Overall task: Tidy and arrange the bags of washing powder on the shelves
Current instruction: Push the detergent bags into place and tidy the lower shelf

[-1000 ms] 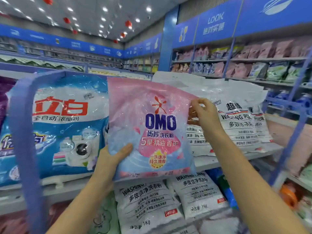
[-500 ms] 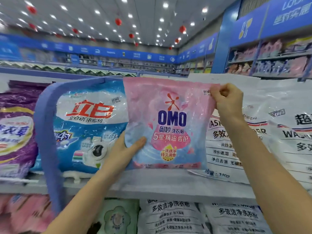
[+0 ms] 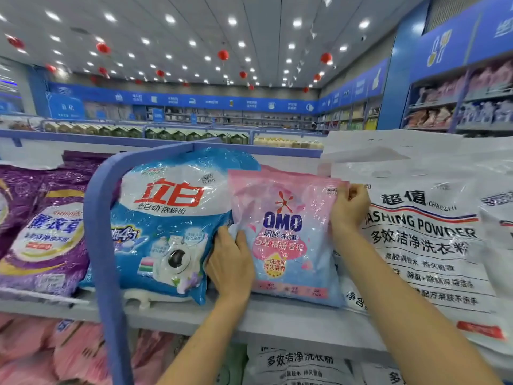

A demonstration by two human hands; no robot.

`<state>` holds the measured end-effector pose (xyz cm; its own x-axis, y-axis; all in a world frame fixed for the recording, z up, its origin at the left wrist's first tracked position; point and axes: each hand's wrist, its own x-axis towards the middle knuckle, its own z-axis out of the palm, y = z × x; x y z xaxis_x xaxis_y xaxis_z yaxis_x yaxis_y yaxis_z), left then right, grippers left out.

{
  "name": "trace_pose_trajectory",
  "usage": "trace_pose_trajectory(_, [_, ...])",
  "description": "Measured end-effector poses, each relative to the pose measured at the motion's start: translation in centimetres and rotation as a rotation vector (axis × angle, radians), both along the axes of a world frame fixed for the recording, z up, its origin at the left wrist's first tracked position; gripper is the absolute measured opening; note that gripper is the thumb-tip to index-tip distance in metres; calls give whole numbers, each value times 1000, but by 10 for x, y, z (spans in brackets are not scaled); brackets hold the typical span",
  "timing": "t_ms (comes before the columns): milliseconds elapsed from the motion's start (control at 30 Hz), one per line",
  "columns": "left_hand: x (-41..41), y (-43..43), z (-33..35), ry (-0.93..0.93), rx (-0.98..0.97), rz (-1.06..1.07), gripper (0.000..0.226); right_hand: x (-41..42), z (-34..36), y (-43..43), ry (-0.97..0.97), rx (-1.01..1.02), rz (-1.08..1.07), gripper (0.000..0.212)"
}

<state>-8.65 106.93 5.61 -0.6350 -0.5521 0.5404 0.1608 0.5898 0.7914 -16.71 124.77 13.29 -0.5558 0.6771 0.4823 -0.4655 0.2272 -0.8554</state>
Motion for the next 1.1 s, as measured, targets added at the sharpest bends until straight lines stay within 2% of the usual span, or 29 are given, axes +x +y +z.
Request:
trace_pose_trajectory(167, [-2, 1, -5, 58, 47, -52, 21, -3, 5, 4, -65, 169, 0, 16])
trace_pose_trajectory(233, [4, -1, -11, 80, 41, -164, 36, 4, 8, 8, -86, 226, 15, 11])
trace_pose_trajectory(333, [15, -7, -21, 158, -205, -274, 63, 30, 2, 8, 69, 362, 17, 16])
trace_pose_trajectory(400, [15, -12, -23, 185, -452, -248, 62, 54, -18, -3, 197, 571, -29, 23])
trace_pose_trajectory(433, [12, -14, -22, 155, -574, -233, 60, 64, -33, -10, 199, 704, -29, 28])
trace_pose_trajectory(500, [5, -16, -19, 18, -745, -237, 59, 79, -62, -25, 45, 952, 18, 45])
trace_pose_trajectory(567, [-6, -19, -18, -84, -811, -266, 60, 85, -81, -30, -171, 1066, 72, 64])
trace_pose_trajectory(700, [-19, -20, -14, -188, -748, -390, 65, 80, -88, -16, -409, 1162, 6, 90])
trace_pose_trajectory(833, [-22, -27, -10, -276, -709, -382, 86, 79, -90, -11, -561, 1149, -15, 100])
trace_pose_trajectory(933, [-26, -27, -1, -334, -720, -379, 91, 80, -87, -13, -614, 1159, -22, 105])
trace_pose_trajectory(1033, [-27, -21, 8, -301, -607, -343, 94, 82, -83, -14, -646, 1152, -29, 107])
trace_pose_trajectory(1100, [-22, -18, 8, -182, -679, -241, 88, 83, -80, -14, -607, 1171, -32, 99])
